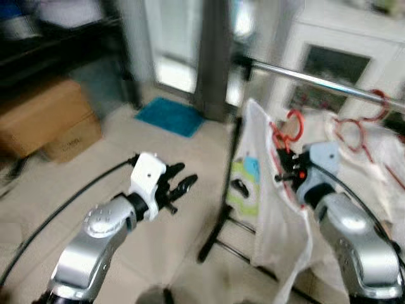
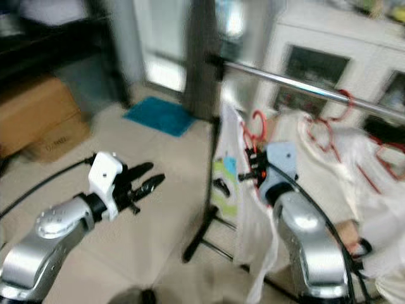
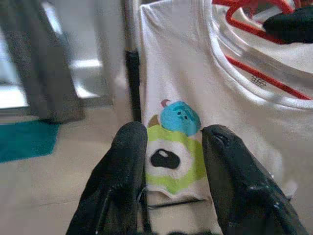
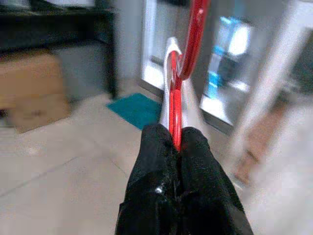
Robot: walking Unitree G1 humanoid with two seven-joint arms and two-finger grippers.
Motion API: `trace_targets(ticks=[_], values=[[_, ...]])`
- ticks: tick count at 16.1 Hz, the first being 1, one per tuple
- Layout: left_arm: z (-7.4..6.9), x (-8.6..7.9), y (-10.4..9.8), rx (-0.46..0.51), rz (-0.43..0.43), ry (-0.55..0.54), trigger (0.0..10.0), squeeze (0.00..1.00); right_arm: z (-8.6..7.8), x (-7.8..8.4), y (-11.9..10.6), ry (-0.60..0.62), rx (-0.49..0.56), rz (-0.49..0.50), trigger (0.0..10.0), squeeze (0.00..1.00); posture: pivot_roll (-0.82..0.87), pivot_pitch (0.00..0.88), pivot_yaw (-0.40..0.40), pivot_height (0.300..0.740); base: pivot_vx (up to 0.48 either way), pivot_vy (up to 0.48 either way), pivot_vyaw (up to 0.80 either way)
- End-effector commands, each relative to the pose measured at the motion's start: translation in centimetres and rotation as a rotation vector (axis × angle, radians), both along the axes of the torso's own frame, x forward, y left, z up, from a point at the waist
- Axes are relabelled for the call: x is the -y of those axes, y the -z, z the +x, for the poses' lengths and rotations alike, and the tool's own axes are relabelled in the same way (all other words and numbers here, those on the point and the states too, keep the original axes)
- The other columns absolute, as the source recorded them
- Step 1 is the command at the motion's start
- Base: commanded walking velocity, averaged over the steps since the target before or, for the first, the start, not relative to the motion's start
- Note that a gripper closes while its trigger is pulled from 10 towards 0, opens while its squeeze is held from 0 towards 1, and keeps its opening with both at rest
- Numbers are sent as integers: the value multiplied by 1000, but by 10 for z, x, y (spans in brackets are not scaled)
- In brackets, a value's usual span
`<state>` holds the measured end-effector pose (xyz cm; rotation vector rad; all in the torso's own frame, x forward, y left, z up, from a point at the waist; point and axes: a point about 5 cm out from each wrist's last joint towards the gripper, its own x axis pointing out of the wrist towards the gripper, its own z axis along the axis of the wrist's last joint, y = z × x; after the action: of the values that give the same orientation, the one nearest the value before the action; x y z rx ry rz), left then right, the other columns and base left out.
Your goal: Hang hanger
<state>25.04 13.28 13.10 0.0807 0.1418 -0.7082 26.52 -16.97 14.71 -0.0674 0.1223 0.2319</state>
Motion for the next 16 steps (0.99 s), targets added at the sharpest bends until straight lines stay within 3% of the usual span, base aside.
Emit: trace_targets(ticks=[1, 3, 4, 5, 6, 7, 8, 9, 15, 16], values=[[5, -1, -1, 13, 22, -6, 10000, 0, -1, -13, -9, -85, 49, 26, 0, 0, -69, 0, 10, 740, 0, 0, 0], [15, 0, -2, 23, 32, 10, 10000, 0, -1, -28, -15, -200, 56, 64, 0, 0, -67, 0, 7, 740, 0, 0, 0], [23, 0, -4, 33, 24, 2, 10000, 188, -3, -36, -18, -254, 62, 99, 0, 0, -70, 0, 14, 740, 0, 0, 0], [29, -1, -5, 35, 30, -13, 10000, 725, -4, -41, -20, -282, 67, 123, 0, 0, -73, 0, 19, 740, 0, 0, 0], [46, 1, -10, 80, 68, -66, 10000, 1000, -9, -49, -25, -350, 77, 164, 0, 0, -76, 0, 17, 740, 0, 0, 0], [55, 3, -15, 112, 70, -90, 10000, 1000, -11, -52, -27, -381, 79, 180, 0, 0, -77, 0, 13, 740, 0, 0, 0], [60, 5, -18, 132, 72, -95, 10000, 851, -12, -53, -28, -400, 82, 184, 0, 0, -78, 0, 13, 740, 0, 0, 0], [67, 7, -22, 162, 70, -113, 10000, 0, -14, -57, -31, -442, 91, 200, 0, 0, -80, 0, 19, 740, 0, 0, 0], [80, 31, -27, 234, 26, -31, 10000, 0, -18, -62, -31, -501, 93, 208, 0, 0, -114, 0, 50, 740, 0, 0, 0], [80, 32, -25, 249, 33, -28, 549, 0, -16, -62, -30, -495, 91, 201, 0, 0, -114, 0, 48, 740, 0, 0, 0]])
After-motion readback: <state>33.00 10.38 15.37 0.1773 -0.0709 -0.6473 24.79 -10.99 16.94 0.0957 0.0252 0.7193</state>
